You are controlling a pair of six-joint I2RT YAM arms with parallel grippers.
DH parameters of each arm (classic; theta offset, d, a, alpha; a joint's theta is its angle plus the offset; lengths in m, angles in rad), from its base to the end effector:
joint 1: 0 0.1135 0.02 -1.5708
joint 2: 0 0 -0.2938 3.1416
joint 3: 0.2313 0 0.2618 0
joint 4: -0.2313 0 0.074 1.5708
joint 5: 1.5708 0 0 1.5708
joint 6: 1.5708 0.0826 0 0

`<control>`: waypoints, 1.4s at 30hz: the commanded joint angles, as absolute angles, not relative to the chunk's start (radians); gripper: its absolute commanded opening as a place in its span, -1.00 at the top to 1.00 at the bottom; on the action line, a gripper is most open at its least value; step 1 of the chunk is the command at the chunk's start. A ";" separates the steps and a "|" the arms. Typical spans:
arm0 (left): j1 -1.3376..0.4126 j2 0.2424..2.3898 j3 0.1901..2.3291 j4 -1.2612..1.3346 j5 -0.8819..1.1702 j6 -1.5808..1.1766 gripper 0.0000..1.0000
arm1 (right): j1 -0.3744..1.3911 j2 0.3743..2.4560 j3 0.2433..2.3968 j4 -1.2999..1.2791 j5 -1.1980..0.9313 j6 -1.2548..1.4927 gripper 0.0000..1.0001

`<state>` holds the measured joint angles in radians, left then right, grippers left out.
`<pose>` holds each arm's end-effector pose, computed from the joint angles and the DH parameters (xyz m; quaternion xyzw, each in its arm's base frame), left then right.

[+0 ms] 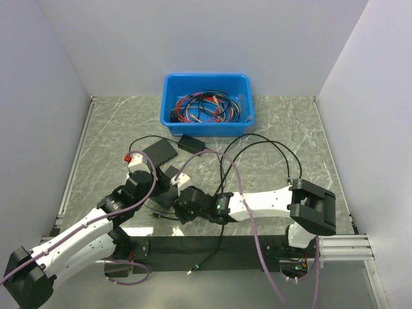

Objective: Insert the plug into the switch port

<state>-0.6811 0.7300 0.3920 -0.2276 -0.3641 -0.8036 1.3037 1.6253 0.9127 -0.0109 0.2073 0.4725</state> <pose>0.1654 -0.0962 0.2005 -0.1398 0.8549 -0.2034 0.4564 0.1178 0.3660 0.1832 -0.3272 0.8467 0.2577 0.3311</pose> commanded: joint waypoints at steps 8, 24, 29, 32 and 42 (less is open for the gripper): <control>-0.680 0.657 0.503 -0.342 -0.429 -0.824 -0.37 | 1.388 1.683 1.012 0.057 0.212 0.361 -0.13; -0.687 0.580 0.627 -0.489 -0.379 -0.853 -0.37 | 1.391 1.862 1.144 0.090 0.135 0.287 -0.13; -0.689 0.578 0.681 -0.532 -0.353 -0.838 -0.38 | 1.393 1.881 1.137 0.110 0.091 0.301 -0.12; -0.687 0.583 0.715 -0.558 -0.354 -0.818 -0.38 | 1.393 1.887 1.126 0.123 0.072 0.311 -0.12; -0.689 0.529 0.792 -0.641 -0.394 -0.738 -0.41 | 1.391 1.960 1.137 0.110 0.066 0.333 -0.11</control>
<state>-0.6563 0.5842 0.6754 -0.8074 -0.5724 -0.7540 1.4055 1.8587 1.1267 0.2417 0.1596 0.3153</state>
